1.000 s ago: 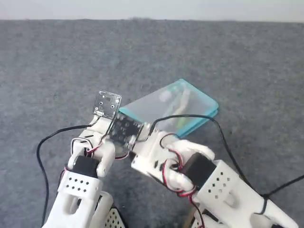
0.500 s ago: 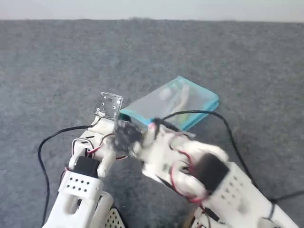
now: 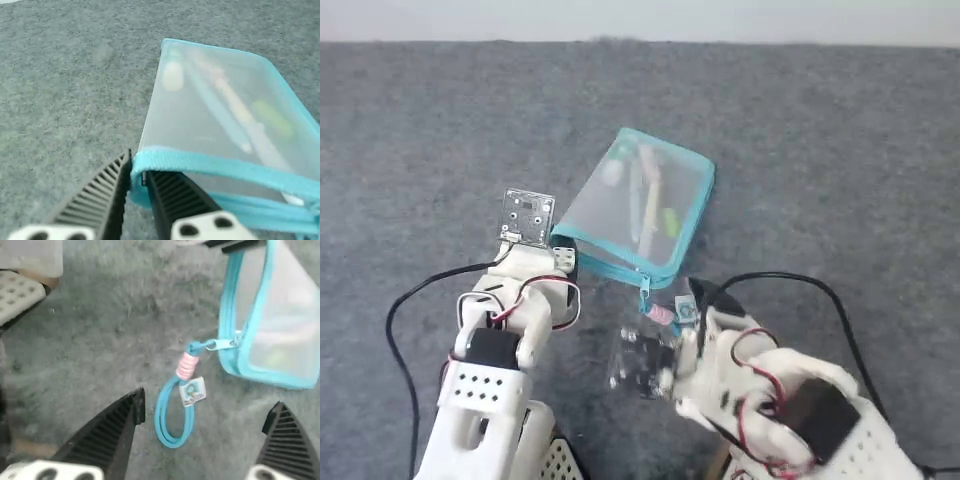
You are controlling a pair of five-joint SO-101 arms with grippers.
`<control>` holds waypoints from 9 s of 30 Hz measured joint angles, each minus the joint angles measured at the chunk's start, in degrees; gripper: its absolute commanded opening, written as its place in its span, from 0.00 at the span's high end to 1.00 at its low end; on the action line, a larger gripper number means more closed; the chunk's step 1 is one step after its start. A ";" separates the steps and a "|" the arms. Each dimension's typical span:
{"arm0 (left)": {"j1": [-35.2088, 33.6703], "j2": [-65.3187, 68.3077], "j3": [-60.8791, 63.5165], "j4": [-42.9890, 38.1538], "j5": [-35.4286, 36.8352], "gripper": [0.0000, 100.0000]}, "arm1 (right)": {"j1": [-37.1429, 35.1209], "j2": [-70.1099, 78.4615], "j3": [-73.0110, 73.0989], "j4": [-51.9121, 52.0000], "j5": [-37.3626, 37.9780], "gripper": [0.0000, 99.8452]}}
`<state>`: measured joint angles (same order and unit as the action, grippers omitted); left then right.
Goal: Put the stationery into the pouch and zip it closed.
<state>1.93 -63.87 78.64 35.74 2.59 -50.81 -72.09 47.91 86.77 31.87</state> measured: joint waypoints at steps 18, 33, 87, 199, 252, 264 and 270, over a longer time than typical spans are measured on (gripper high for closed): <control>0.00 0.00 0.00 0.00 0.00 0.99 | 12.31 16.79 9.49 -30.24 0.00 0.60; 1.85 0.00 0.00 0.00 0.00 0.99 | 10.11 18.11 10.20 -27.78 6.68 0.60; 3.87 -0.09 -0.18 -0.09 0.00 0.99 | 20.13 38.86 5.36 -44.04 -11.87 0.99; 6.07 -0.09 -4.75 6.15 -6.33 0.99 | 9.05 23.56 3.52 -38.15 -12.48 0.76; 4.48 0.00 -3.16 5.19 -6.33 0.99 | 20.84 39.74 0.88 -45.10 -11.87 0.99; -1.41 0.00 -3.16 4.75 -2.90 0.99 | 31.56 40.70 3.60 -44.92 -11.87 0.99; 0.70 0.00 -2.81 4.66 -3.87 0.99 | 29.63 40.70 3.60 -45.01 -12.57 0.98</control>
<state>2.64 -63.87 75.82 40.40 -1.27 -21.19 -31.38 51.52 41.76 19.30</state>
